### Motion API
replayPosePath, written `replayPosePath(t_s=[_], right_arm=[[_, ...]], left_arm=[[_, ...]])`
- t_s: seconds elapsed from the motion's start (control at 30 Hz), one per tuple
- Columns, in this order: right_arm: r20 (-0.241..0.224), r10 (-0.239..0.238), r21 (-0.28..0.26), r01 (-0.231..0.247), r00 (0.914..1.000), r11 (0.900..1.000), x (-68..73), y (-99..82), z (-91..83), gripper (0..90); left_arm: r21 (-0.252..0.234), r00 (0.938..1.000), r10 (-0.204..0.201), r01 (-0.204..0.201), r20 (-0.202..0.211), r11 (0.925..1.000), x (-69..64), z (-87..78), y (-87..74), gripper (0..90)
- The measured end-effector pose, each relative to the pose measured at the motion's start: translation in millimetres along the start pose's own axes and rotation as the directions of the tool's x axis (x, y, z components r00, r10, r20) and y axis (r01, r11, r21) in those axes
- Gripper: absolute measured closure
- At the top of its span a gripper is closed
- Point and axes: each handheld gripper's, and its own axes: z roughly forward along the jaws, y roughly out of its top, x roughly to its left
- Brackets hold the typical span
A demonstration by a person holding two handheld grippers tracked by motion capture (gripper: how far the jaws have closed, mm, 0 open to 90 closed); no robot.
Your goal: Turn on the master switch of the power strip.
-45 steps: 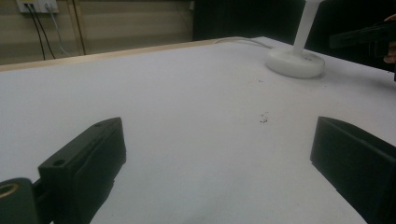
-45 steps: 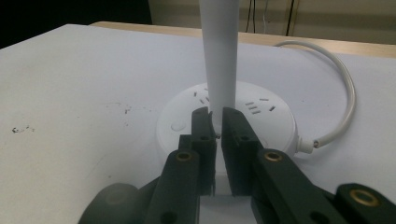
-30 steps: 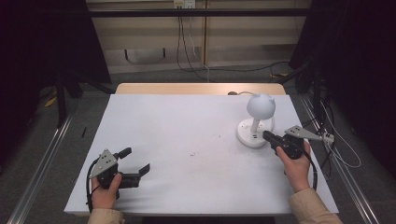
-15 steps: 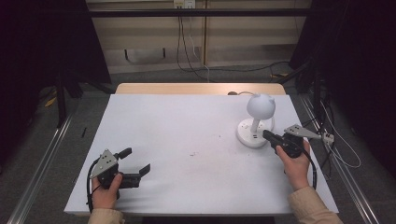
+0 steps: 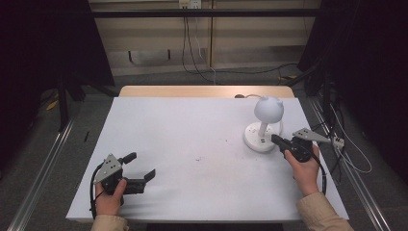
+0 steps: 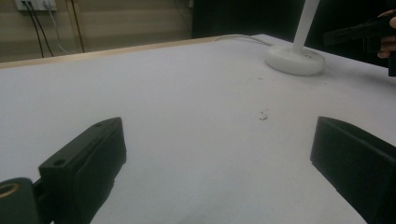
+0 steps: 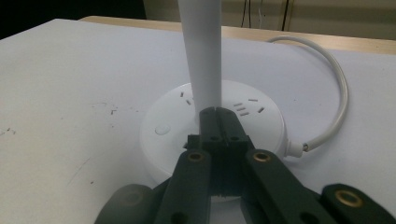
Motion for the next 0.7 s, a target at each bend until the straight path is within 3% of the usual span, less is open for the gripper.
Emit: replayPosePath(t_s=[0.7], right_arm=[[0.045, -0.008, 0.035, 0.007, 0.9990, 0.9994, -5.6, 0.2, 10.9, 90.0]], left_arm=[[0.002, 1.0000, 0.000, 0.000, -0.004, 1.0000, 0.1, -0.1, -0.6, 3.1]])
